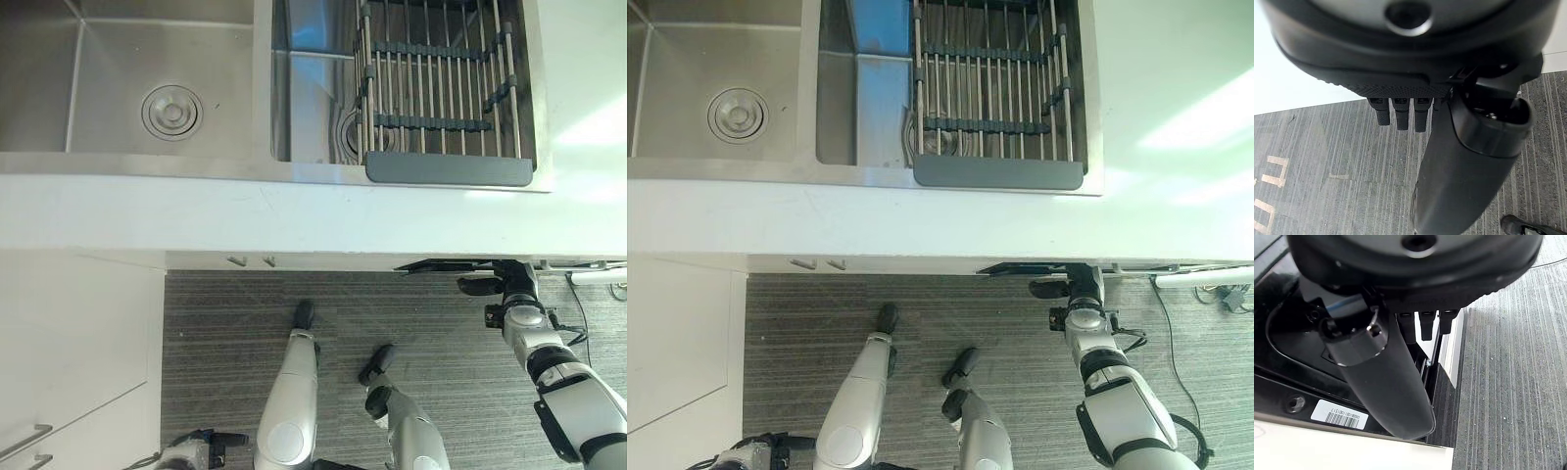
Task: Place the dishes in the dishwasher.
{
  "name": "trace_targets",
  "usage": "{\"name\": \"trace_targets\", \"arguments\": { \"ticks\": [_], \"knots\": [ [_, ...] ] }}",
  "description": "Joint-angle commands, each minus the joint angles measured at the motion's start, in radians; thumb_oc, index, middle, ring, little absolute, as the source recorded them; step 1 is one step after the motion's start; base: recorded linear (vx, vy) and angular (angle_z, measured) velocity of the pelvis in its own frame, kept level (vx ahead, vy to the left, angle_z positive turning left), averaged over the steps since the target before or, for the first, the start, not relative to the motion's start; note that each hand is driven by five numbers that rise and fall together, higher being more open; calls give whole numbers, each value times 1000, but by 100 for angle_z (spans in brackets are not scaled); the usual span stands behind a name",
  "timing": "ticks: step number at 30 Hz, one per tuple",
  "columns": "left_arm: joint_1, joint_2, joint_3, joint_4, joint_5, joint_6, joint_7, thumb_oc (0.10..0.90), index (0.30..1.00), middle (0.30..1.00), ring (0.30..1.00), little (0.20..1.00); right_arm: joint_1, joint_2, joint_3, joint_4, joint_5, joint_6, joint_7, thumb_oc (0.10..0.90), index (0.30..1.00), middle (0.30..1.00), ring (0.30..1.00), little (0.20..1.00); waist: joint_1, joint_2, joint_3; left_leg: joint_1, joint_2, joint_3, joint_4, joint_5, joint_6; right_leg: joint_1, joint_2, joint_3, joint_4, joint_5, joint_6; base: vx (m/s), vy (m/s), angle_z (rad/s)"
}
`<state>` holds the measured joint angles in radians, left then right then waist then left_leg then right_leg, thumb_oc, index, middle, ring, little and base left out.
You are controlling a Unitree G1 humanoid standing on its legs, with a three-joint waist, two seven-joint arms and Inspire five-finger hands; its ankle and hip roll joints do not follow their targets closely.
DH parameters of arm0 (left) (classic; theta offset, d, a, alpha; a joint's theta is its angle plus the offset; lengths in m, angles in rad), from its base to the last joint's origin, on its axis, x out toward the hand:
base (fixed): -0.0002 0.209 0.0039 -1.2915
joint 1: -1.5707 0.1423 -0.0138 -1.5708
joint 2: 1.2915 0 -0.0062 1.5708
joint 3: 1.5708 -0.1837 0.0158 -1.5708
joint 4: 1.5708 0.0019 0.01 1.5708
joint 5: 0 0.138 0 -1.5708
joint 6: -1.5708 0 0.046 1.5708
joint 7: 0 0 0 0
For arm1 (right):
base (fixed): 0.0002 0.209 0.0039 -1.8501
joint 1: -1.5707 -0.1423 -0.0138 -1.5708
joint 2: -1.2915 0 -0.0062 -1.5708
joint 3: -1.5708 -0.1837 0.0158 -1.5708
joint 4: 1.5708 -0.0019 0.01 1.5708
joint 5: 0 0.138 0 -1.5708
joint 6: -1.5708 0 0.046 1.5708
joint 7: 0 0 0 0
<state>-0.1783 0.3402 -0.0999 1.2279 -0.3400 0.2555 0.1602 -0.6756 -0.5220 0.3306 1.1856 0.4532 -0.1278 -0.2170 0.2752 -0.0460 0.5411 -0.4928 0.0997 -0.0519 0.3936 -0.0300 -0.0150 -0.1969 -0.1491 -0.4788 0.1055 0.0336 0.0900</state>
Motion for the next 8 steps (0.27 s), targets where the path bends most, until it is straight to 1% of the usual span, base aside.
{"name": "trace_targets", "arguments": {
  "ticks": [1, 3, 5, 8],
  "knots": [
    [87, 35, -61, -30, -77, -25, -68, 800, 900, 900, 900, 900, -282, -16, 13, -219, 36, -211, 74, 800, 900, 900, 900, 900, 55, 13, -21, 126, -25, 98, -94, -102, 4, 98, -59, 45, 194, -187, 45, -46, -20, -7],
    [93, 17, -53, -42, -92, -58, -72, 800, 900, 900, 900, 900, -219, 18, 4, -238, 35, -214, 90, 800, 900, 900, 900, 900, 43, 9, -22, 143, -22, 106, -94, -109, 1, 107, -60, 54, 194, -198, 47, -54, -27, -2],
    [94, 3, -58, -50, -36, -126, -26, 800, 900, 900, 900, 900, -129, 67, 5, -267, 32, -216, 98, 800, 900, 900, 900, 900, 26, 3, -29, 157, -16, 114, -94, -115, -1, 111, -65, 64, 194, -206, 50, -47, -25, -3],
    [93, 2, -58, -51, -29, -129, -25, 800, 900, 900, 900, 900, -124, 70, 5, -267, 35, -215, 97, 800, 900, 900, 900, 900, 25, 3, -29, 158, -16, 115, -94, -115, -1, 111, -65, 65, 194, -206, 51, -9, -4, -19]
  ]
}}
